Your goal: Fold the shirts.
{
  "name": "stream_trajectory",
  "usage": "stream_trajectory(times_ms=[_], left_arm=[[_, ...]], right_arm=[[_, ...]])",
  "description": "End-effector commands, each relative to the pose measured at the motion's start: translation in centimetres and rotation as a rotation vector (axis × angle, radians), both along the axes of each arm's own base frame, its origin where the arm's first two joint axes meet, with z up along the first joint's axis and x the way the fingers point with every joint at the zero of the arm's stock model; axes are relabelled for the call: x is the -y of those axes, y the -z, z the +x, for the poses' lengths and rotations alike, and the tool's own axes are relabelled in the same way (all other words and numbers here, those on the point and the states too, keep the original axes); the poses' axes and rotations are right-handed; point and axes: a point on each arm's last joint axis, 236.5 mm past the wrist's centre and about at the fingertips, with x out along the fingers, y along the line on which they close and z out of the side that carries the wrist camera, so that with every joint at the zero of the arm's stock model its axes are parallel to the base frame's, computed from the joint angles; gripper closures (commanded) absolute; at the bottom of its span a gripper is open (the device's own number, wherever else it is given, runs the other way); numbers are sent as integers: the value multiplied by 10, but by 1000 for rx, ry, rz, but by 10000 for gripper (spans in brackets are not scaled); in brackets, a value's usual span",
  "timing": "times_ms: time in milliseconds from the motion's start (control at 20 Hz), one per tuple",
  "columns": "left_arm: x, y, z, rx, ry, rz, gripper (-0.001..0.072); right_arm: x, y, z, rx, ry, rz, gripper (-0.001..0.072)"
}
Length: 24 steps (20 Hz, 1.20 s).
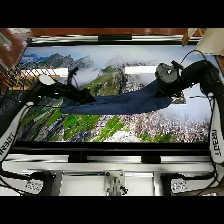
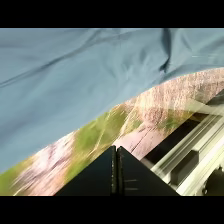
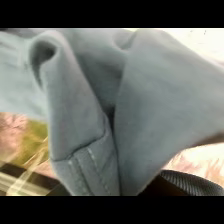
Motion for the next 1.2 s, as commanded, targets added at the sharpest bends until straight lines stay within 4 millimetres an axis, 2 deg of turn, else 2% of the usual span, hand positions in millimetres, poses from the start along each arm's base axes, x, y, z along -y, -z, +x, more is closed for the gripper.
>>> stream_trajectory(times_ms=[0, 100, 200, 450, 600, 700, 800, 900, 1000, 1100, 1150], left_arm=[[80, 22, 0, 13, -46, -58, 673], [114, 34, -1, -16, -98, -110, 673], [140, 42, -5, -22, -114, -150, 673], [190, 49, -18, -32, -74, -198, 674], [221, 49, -35, -38, -35, -219, 674], [236, 42, -46, -19, 3, -233, 675], [226, 36, -39, 6, 19, -221, 676], [198, 30, -25, 32, 45, -188, 677], [152, 9, -7, 106, 75, -105, 678], [97, -30, 13, 233, 65, 15, 677], [60, -57, 24, 319, 41, 96, 678]], right_arm=[[-6, -50, -27, 32, -17, 9, 640], [-8, -68, -47, 12, -36, 10, 640], [-10, -86, -66, -1, -50, 10, 639], [-12, -131, -96, 30, -44, 4, 640], [-13, -145, -104, 62, -25, 2, 639], [-12, -144, -101, 59, -10, 0, 639], [-12, -140, -94, 56, 11, 5, 639], [-21, -130, -86, 42, -7, 4, 639], [-45, -115, -70, 50, -45, 13, 640], [-80, -100, -48, 89, -78, 32, 640], [-101, -91, -37, 113, -91, 45, 640]])
